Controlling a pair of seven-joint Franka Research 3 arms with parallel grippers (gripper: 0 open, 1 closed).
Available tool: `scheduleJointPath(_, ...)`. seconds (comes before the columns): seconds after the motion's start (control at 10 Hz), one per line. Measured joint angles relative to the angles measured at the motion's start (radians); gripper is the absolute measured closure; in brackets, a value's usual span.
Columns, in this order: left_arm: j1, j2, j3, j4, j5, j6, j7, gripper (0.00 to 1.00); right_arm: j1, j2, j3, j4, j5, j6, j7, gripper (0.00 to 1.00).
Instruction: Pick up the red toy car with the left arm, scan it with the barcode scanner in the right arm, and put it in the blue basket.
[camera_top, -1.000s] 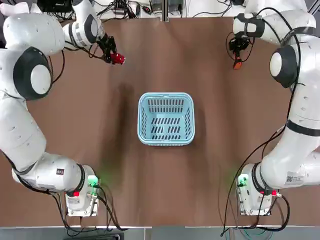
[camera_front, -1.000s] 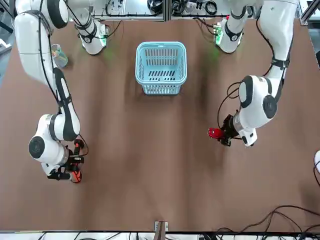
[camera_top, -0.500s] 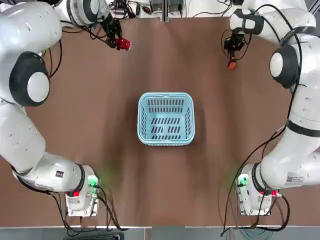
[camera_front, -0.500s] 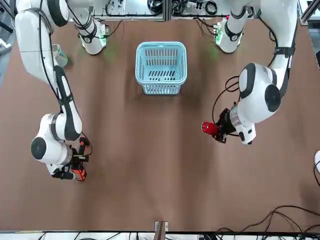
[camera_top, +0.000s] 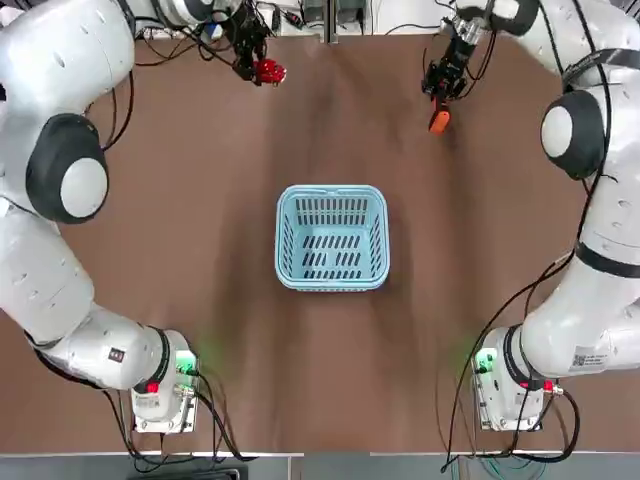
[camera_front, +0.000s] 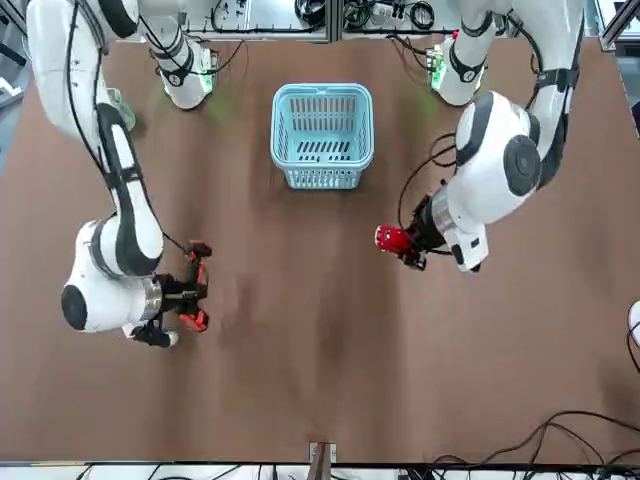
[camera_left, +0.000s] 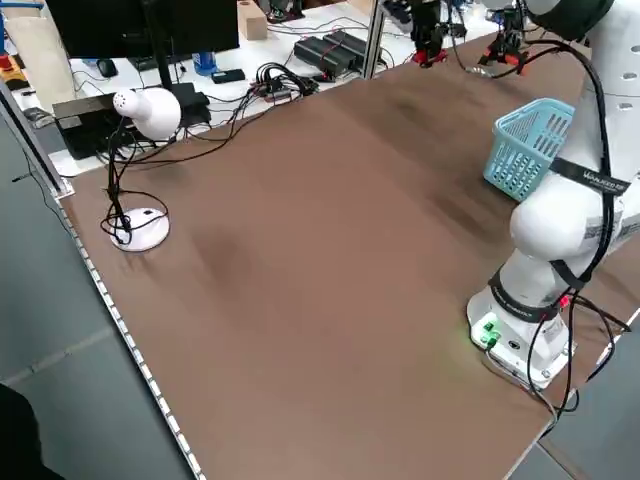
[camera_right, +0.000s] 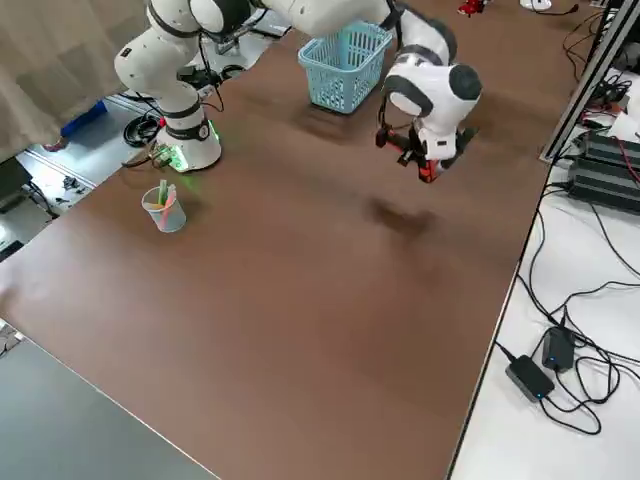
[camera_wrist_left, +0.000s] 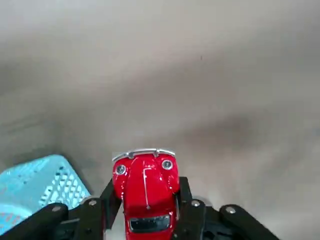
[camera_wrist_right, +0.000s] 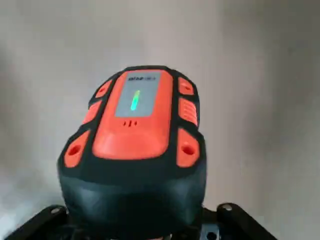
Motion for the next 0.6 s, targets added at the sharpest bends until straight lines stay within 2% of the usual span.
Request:
scheduleJointPath(0.3, -0.073, 0.015, 0.001, 0.061, 0.000, -0.001, -0.123, 0.50, 0.006, -0.062, 0.012, 0.012, 0.257, -0.225, 0.004, 0.70)
scheduleJointPath(0.5, -0.105, 0.025, 0.002, 0.087, 0.000, -0.002, -0.175, 0.50, 0.018, -0.067, 0.025, 0.023, 0.338, -0.267, -0.014, 0.70)
scheduleJointPath(0.6, -0.123, 0.036, 0.004, 0.096, 0.003, -0.003, -0.199, 0.50, 0.020, -0.067, 0.049, 0.025, 0.361, -0.270, -0.060, 0.70)
